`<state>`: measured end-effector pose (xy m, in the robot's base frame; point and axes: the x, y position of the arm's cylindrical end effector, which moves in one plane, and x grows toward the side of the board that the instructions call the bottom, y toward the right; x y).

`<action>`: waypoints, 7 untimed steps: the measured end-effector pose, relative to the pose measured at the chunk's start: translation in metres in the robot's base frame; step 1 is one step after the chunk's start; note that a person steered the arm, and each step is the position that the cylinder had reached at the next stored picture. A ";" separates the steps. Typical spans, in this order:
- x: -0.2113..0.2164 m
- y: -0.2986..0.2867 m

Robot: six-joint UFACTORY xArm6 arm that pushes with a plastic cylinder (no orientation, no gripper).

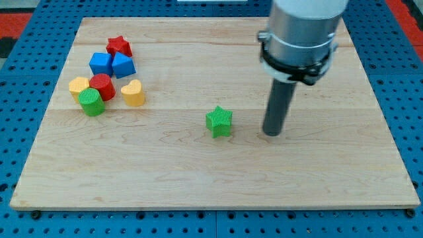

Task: Keep yellow heart and green star in a vertical line

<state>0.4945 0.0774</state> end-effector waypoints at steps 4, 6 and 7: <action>-0.028 -0.153; -0.038 -0.211; -0.038 -0.206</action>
